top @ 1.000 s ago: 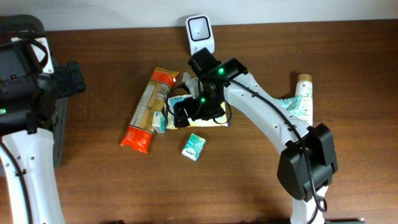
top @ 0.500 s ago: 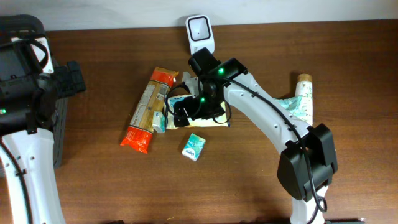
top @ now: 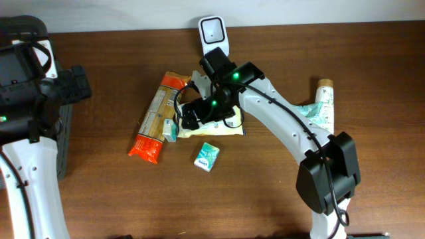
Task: Scan the item barcode
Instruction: 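Reach the right gripper to the small teal box at center, then grasp the small teal box with the right gripper and lift it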
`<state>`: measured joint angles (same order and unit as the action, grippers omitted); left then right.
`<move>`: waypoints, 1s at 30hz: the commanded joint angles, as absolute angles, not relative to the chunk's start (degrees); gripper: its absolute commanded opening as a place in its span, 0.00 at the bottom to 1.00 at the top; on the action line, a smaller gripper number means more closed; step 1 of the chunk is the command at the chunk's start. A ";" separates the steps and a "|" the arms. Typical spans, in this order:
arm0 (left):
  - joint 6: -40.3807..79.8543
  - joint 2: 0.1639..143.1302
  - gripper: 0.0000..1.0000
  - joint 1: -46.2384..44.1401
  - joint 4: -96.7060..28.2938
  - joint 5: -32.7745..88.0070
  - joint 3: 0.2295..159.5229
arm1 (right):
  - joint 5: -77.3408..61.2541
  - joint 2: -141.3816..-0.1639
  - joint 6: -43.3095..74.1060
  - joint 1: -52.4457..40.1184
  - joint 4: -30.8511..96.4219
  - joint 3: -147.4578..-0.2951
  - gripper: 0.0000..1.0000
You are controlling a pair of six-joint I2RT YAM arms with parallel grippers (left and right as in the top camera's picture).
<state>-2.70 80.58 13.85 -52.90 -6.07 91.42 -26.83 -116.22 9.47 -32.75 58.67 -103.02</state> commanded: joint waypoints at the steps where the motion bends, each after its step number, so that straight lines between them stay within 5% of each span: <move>1: -2.17 80.34 0.99 14.04 -52.64 -6.48 91.88 | -20.10 -115.50 11.44 -32.97 61.17 -104.55 0.77; 4: -2.17 80.34 0.99 14.06 -52.64 -6.48 91.88 | 7.49 -113.89 35.53 -37.93 71.77 -107.09 0.70; 6: -2.17 80.34 0.99 14.06 -52.64 -6.48 91.88 | 1.54 -113.93 44.05 -38.28 70.13 -101.10 0.63; 11: -2.17 80.34 0.99 14.04 -52.64 -6.48 91.88 | -13.45 -113.93 44.05 -38.28 57.25 -87.44 0.44; 14: -2.17 80.34 0.99 14.04 -52.64 -6.48 91.88 | -12.03 -113.93 40.84 -38.28 50.92 -83.53 0.43; 20: -2.17 80.34 0.99 14.04 -52.64 -6.48 91.88 | -13.15 -114.87 10.98 -39.33 43.40 -83.53 0.45; 30: -2.17 80.34 0.99 14.04 -52.64 -6.48 91.88 | -16.51 -118.89 11.07 -41.58 40.73 -83.50 0.43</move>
<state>-2.70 80.58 13.85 -52.77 -6.09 91.42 -17.02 -117.95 9.30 -41.67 40.47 -83.77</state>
